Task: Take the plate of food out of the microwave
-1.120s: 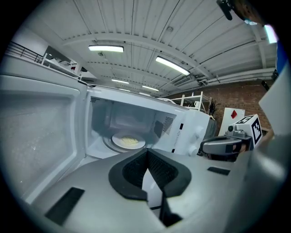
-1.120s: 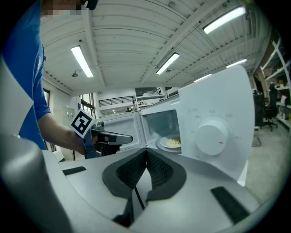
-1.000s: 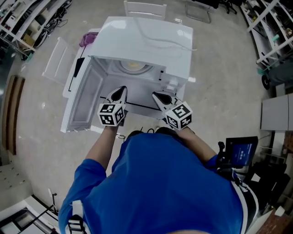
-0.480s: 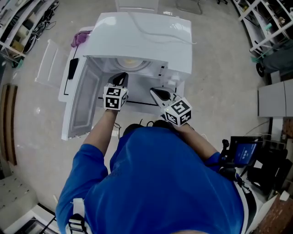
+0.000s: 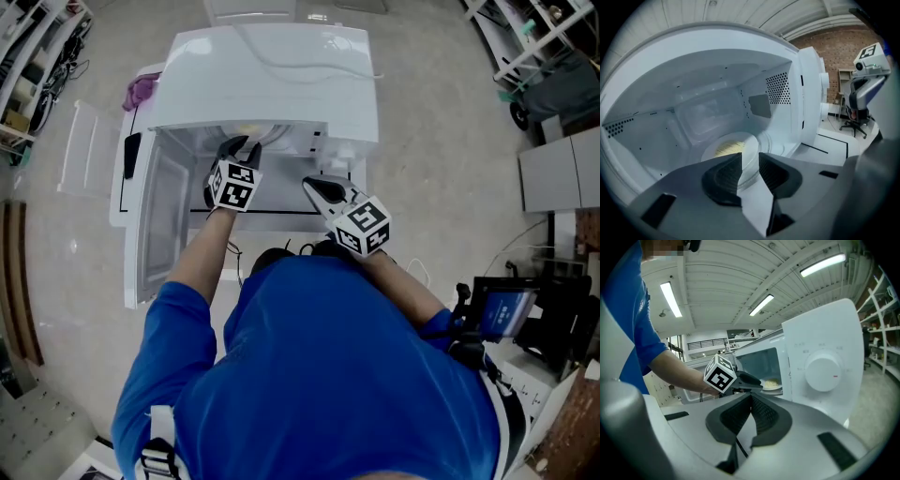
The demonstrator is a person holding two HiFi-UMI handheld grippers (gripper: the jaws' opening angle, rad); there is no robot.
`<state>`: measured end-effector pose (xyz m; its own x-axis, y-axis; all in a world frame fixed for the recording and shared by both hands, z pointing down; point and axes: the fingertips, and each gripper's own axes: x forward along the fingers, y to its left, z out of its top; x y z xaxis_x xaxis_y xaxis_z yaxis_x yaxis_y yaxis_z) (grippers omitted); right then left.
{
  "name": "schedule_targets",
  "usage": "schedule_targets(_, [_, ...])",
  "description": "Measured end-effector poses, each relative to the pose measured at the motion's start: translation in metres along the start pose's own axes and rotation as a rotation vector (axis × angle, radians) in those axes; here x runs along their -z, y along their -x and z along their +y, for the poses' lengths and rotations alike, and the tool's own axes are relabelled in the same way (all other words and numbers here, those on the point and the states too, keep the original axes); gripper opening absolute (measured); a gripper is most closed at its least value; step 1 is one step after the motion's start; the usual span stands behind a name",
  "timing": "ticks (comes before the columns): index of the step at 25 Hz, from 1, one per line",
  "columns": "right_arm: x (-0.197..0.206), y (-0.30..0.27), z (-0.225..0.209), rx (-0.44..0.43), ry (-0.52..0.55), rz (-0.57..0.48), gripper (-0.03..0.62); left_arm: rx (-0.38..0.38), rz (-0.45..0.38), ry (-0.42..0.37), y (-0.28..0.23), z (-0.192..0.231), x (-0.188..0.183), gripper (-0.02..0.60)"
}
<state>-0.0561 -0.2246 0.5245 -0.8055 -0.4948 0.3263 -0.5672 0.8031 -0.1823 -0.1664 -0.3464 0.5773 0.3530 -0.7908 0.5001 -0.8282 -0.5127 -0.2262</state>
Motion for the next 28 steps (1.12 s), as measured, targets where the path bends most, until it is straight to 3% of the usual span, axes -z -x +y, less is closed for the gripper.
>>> schedule_targets(3, [-0.001, 0.004, -0.004, 0.017, -0.008, -0.006, 0.003, 0.002, 0.040, -0.108, -0.008, 0.000, 0.002, 0.104])
schedule_targets(9, [-0.003, 0.011, -0.012, 0.042, -0.022, -0.015, 0.003, 0.028, 0.113, -0.400, -0.018, -0.004, 0.005, 0.104])
schedule_targets(18, [-0.004, 0.013, -0.012, 0.058, -0.036, -0.037, 0.003, 0.061, 0.166, -0.675, -0.025, -0.012, 0.010, 0.104])
schedule_targets(22, [-0.005, 0.014, -0.013, 0.065, -0.041, -0.045, 0.003, 0.076, 0.176, -0.734, -0.027, -0.015, 0.012, 0.082])
schedule_targets(28, [-0.003, 0.019, -0.015, 0.078, -0.048, -0.046, 0.003, 0.091, 0.181, -0.712, -0.023, -0.020, 0.016, 0.029])
